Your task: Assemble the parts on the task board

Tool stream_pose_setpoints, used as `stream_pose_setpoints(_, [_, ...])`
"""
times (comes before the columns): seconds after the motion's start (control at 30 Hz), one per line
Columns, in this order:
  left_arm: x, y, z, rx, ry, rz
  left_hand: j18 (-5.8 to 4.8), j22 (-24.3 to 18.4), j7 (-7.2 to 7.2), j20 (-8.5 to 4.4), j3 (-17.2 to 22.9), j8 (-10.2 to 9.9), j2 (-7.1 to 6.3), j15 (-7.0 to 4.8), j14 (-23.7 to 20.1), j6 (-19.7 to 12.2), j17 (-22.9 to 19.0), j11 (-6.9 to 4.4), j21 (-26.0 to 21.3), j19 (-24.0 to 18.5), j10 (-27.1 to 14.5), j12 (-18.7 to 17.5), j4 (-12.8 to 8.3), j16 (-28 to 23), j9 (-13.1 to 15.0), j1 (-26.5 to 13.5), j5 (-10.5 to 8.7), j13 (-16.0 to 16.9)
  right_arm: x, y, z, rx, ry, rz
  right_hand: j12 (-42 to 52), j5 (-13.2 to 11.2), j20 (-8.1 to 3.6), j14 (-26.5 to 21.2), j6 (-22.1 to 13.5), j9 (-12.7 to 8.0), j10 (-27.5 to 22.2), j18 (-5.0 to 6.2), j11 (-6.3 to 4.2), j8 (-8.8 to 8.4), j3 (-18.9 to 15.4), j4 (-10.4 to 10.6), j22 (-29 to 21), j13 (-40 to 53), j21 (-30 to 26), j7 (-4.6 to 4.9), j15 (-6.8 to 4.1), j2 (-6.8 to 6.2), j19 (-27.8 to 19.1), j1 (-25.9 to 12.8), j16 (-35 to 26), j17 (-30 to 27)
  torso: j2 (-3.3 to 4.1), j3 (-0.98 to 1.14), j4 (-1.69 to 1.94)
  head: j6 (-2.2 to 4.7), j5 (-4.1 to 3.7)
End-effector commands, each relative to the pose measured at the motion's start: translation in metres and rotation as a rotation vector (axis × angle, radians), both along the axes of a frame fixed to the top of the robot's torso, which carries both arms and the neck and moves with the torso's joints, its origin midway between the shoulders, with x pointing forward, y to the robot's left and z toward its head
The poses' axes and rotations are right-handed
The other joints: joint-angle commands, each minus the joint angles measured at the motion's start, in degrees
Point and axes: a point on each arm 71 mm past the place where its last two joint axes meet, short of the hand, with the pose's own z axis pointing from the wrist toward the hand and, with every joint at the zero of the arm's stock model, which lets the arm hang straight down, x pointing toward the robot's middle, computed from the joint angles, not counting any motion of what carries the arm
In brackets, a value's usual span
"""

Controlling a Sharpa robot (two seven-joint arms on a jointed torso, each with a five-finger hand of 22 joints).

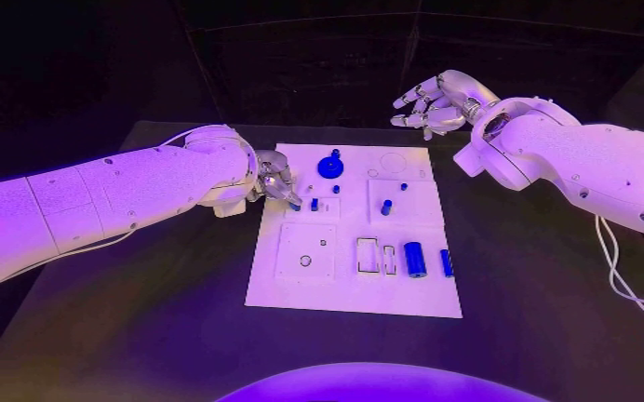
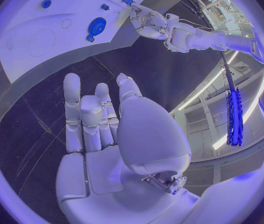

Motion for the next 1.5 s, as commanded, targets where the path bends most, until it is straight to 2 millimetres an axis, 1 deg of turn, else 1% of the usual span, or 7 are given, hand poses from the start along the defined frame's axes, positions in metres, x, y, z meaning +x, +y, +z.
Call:
stream_pose_setpoints(0.03, [-0.001,0.003,-0.003,0.029,0.014,-0.003,0.02,0.0,-0.29,-0.05,7.7,0.3,-0.34,-0.19,6.0,0.1,15.1,0.02,0.3,0.3,0.4,-0.2,-7.4,0.4,0.0,0.2,0.19,-0.1,0.000,0.001,0.001,0.003,-0.003,0.010,0.0,0.1,-0.03,-0.2,0.0,0.0,-0.5,0.74,0.01,0.22,0.0,0.4,-0.1,-0.1,-0.2,-0.03,-0.04,0.07,-0.3,0.5,-0.3,0.1,0.02,-0.01,0.00,-0.09,0.01])
stream_pose_setpoints(0.37, [-0.001,0.002,-0.003,0.032,0.017,-0.004,0.02,0.1,-0.31,-0.06,8.0,0.5,-0.47,-0.20,6.0,0.2,15.1,0.00,0.3,0.4,0.6,-0.3,-7.3,0.4,0.1,-0.1,0.51,-0.2,0.000,0.001,0.001,0.003,-0.003,0.011,0.0,0.1,-0.03,-0.2,0.0,0.0,-0.5,0.74,0.01,0.22,0.0,0.4,-0.1,-0.1,-0.2,-0.03,-0.04,0.07,-0.3,0.5,-0.3,0.1,0.01,0.04,-0.04,-0.28,0.05])
stream_pose_setpoints(0.63, [0.001,-0.002,-0.004,0.032,0.025,-0.001,-0.03,0.4,-0.68,-0.11,7.9,1.0,-0.71,-0.30,6.0,0.8,15.1,-0.20,0.4,0.5,1.2,0.2,-5.5,0.4,0.3,-2.7,0.44,0.3,0.000,0.002,0.001,0.003,-0.003,0.011,0.0,0.1,-0.03,-0.2,0.0,0.0,-0.5,0.74,0.01,0.22,0.0,0.4,-0.1,-0.1,-0.2,-0.03,-0.04,0.07,-0.3,0.5,-0.3,0.1,0.02,0.08,-0.06,-0.38,0.07])
stream_pose_setpoints(0.93, [0.005,-0.006,-0.006,0.044,0.037,0.005,-0.09,0.7,-1.21,-0.36,5.9,1.5,-1.20,-0.60,6.0,1.6,15.1,-0.59,0.6,0.6,1.8,1.2,-3.7,0.4,0.6,-5.3,0.27,1.3,0.000,0.002,0.001,0.003,-0.002,0.013,0.0,0.1,-0.03,-0.2,0.0,0.0,-0.5,0.74,0.01,0.22,0.0,0.4,-0.1,-0.1,-0.2,-0.03,-0.04,0.07,-0.3,0.5,-0.3,0.1,0.03,0.08,-0.11,-0.60,-0.13])
stream_pose_setpoints(1.03, [0.006,-0.006,-0.006,0.048,0.040,0.006,-0.13,0.9,-1.35,-0.44,5.3,1.6,-1.38,-0.69,6.0,1.9,15.1,-0.69,0.7,0.7,1.9,1.4,-3.4,0.4,0.6,-5.8,0.25,1.5,0.000,0.002,0.001,0.003,-0.001,0.013,0.0,0.1,-0.03,-0.2,0.0,0.0,-0.5,0.74,0.01,0.22,0.0,0.4,-0.1,-0.1,-0.2,-0.03,-0.04,0.07,-0.3,0.5,-0.3,0.1,0.02,0.04,-0.07,-0.62,-0.22])
stream_pose_setpoints(1.23, [0.008,-0.006,-0.007,0.053,0.041,0.012,-0.18,1.2,-1.55,-0.58,3.8,1.7,-1.71,-0.83,6.0,2.3,15.1,-0.85,0.9,0.8,2.1,1.7,-2.7,0.4,0.7,-6.7,0.20,1.8,0.000,0.002,0.001,0.003,-0.002,0.013,0.0,0.1,-0.03,-0.2,0.0,0.0,-0.5,0.74,0.01,0.22,0.0,0.4,-0.1,-0.1,-0.2,-0.03,-0.04,0.07,-0.3,0.5,-0.3,0.1,-0.02,0.06,-0.04,-0.69,-0.31])
stream_pose_setpoints(1.5, [0.009,-0.004,-0.007,0.057,0.042,0.019,-0.24,1.5,-1.82,-0.73,1.4,2.0,-2.15,-0.99,6.0,3.0,15.1,-1.06,1.0,0.9,2.3,2.1,-1.8,0.4,0.8,-7.8,0.15,2.2,0.000,0.001,0.001,0.003,-0.002,0.012,0.0,0.1,-0.03,-0.2,0.0,0.0,-0.5,0.74,0.01,0.22,0.0,0.4,-0.1,-0.1,-0.2,-0.03,-0.04,0.07,-0.3,0.5,-0.3,0.1,-0.02,-0.01,0.02,-0.78,-0.40])
